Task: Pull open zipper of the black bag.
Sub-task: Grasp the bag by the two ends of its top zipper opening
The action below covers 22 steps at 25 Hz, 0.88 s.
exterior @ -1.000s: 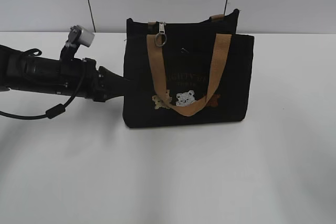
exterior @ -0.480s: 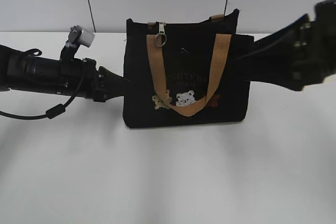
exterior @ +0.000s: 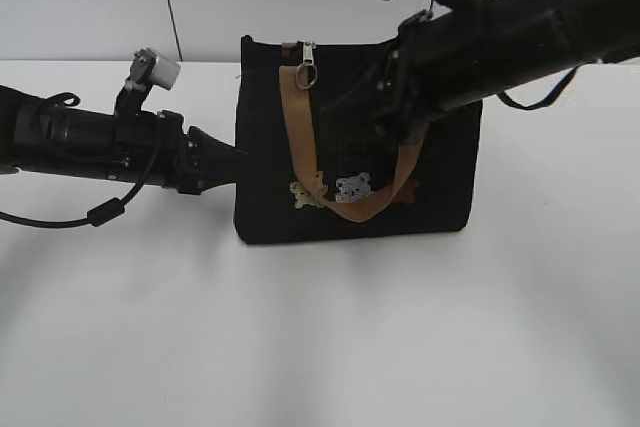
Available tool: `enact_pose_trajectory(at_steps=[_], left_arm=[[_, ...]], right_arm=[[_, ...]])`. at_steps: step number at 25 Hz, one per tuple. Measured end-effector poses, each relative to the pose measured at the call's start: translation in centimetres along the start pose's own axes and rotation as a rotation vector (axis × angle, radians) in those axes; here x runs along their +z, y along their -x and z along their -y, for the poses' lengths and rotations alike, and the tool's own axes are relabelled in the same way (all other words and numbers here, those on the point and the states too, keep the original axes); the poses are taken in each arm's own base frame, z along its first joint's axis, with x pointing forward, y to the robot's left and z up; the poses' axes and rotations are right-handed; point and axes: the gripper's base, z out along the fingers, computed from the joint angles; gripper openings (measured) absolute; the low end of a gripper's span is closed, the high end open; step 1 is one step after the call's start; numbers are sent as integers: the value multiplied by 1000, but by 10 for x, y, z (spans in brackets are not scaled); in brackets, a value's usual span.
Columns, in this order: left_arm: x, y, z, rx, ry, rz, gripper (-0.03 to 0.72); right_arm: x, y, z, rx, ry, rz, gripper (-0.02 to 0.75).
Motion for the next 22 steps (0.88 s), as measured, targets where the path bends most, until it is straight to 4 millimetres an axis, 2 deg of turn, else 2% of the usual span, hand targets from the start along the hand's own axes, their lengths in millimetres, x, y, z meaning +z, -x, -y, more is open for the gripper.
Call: enact_pose_trajectory(at_steps=[4,8,22], left_arm=[[0,0,0,0,0,0,34],[0,0,0,0,0,0,34],[0,0,0,-1,4,-1,34]], right_arm=[[25,3,9,-39,-9,-13,470],[39,0,21,10,-63,2,470],[62,-9,34,79,-97,80,470]])
